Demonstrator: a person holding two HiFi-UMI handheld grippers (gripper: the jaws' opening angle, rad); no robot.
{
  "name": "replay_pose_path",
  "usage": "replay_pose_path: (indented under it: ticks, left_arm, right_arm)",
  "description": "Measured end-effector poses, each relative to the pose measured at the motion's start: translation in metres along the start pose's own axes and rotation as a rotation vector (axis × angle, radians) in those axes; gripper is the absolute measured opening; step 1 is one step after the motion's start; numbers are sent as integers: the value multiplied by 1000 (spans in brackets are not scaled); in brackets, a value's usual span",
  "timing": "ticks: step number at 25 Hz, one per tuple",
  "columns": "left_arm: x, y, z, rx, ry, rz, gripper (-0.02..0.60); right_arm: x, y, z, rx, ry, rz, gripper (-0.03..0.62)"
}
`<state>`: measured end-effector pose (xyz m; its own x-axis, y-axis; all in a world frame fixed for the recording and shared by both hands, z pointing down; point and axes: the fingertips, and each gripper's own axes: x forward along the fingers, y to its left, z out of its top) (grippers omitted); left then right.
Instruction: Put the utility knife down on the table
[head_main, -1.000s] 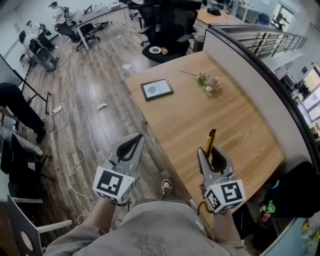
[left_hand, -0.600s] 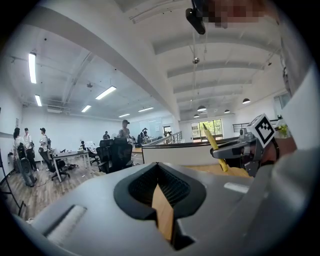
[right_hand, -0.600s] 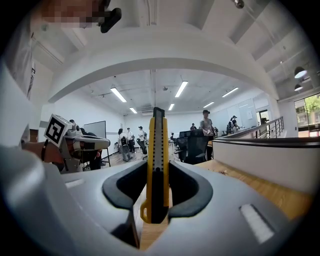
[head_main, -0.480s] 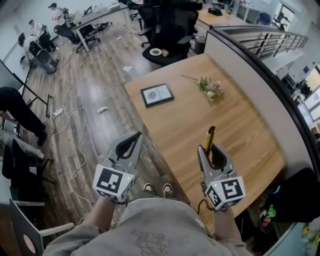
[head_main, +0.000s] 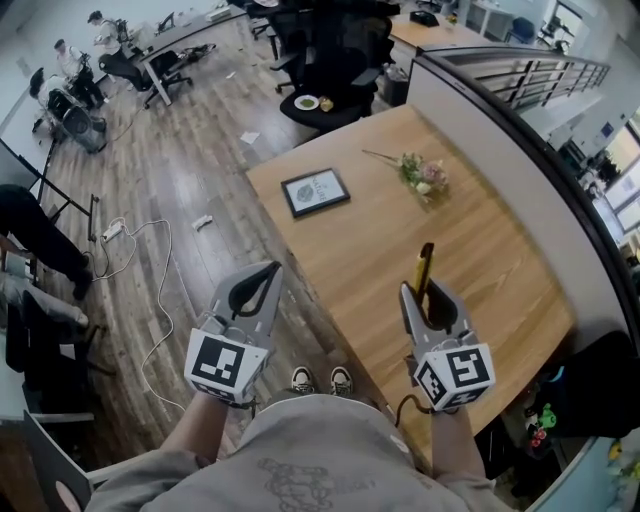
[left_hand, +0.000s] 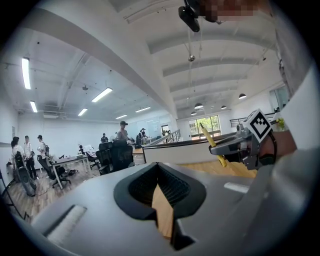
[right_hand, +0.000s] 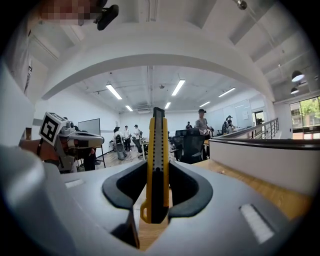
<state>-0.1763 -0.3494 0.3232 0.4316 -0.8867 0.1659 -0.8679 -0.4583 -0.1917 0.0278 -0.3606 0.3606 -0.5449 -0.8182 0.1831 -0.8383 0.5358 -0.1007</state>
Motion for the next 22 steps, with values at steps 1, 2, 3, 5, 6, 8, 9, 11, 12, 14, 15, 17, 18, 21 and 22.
replay_pose_path:
  ticks: [1,2,3,5,6,8,9,11,12,14,15,17,18,21,22]
  left_arm:
    - [3,3,1,4,2,-4,0]
    - [7,5,1,0,10,-9,0]
    - [12,6,0,-8,19,-15,-2]
    - [26,8,-3,-9,11,-40,-2]
    - [35,8,-6,-10,4,-55,-2]
    - [54,10,-13,-21,7,-79,-2]
    - [64,11,-16,-26,10,-86,-2]
    - [86,12,-20,-36,15,-100,-2]
    - [97,11,-22,-45,20,-110,-2]
    - [119,9,-30,-71,48,-141,-2]
    - [130,7,-36,-86,67,-158,-2]
    - [153,2,-49,-101,98,-182,-1]
    - [164,1,-56,-100,109,-188,0]
    - [195,-6,-78,-110,140,-214,-2]
    - [205,-10,-86,-117,152,-227,0]
  right_arm:
    - [4,-4,-1,6,10,-13,137]
    - [9,-8,-2,12,20,-25,137]
    - [14,-14,-3,17,31,-37,137]
    - [25,-26,-6,20,52,-60,137]
    - [32,-33,-8,19,64,-74,137]
    - [45,-51,-13,22,85,-108,137]
    - [52,-61,-17,30,96,-128,137]
    - [66,-82,-27,51,121,-166,137]
    - [73,-94,-33,59,138,-184,137]
    - [86,-114,-49,68,181,-216,137]
    - [92,-123,-57,66,206,-231,137]
    - [104,-136,-73,42,257,-250,137]
    - [112,-142,-81,31,281,-254,137]
    - [138,-157,-112,30,365,-251,137]
    - [145,-161,-125,30,398,-250,137]
